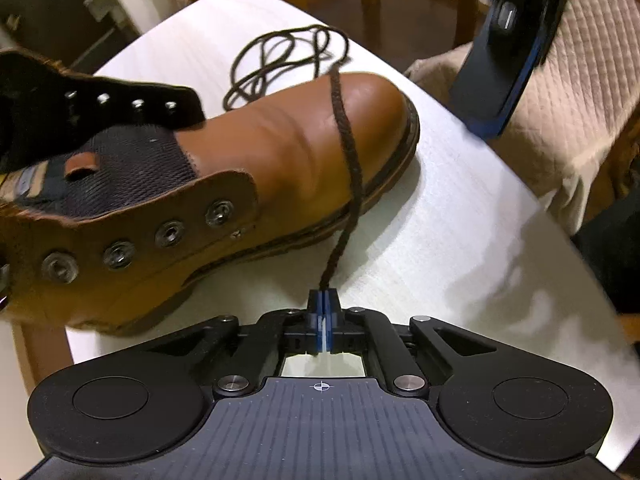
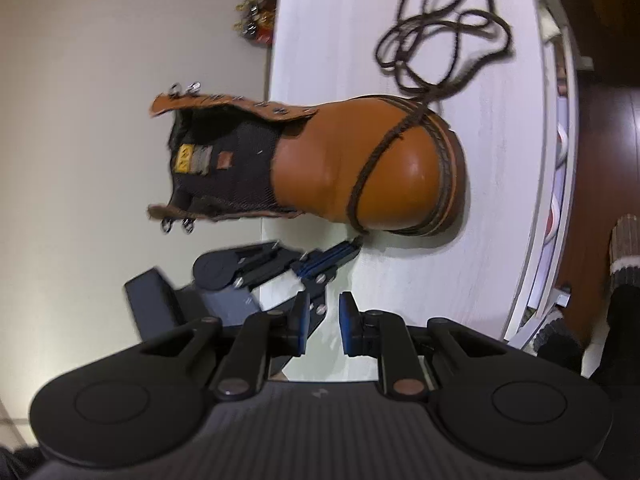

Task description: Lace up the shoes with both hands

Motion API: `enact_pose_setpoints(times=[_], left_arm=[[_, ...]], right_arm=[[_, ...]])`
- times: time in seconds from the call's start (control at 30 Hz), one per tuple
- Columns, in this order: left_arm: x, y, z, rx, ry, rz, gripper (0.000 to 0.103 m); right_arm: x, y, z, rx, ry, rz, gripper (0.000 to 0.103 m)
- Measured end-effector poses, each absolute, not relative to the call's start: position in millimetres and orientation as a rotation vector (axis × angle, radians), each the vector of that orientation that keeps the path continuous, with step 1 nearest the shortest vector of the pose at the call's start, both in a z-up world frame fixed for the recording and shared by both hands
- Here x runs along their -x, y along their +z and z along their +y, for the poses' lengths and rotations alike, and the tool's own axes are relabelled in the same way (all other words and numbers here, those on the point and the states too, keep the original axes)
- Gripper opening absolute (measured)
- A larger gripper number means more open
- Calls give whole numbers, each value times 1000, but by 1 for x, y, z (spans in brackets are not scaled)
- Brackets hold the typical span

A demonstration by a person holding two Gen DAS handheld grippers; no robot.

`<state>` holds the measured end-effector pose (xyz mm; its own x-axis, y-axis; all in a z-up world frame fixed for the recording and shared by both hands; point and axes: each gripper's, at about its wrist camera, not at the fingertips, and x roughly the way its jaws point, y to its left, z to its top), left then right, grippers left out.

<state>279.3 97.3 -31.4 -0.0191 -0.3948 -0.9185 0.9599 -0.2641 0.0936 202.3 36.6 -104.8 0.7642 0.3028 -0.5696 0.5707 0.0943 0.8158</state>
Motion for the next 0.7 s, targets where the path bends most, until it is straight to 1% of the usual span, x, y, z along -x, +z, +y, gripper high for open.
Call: enact_pose_setpoints(times=[0.13,0.23,0.43,0.7], left_arm=[[-281,0,107,-941,-1477,865,1],[-280,16,110,-863,-1439,911,1],[-274,30,113,-818,-1406,911,1],[-267,24,111,-839,-1406,903,2]], right_arm=[[-212,-114,37,-1564,-203,706,20],[-220,-122,40,-1629,-164,680,20],[-225,-136,46,-1764,-133,646,21],[-214,-153,51,-1884,-198,619,22]])
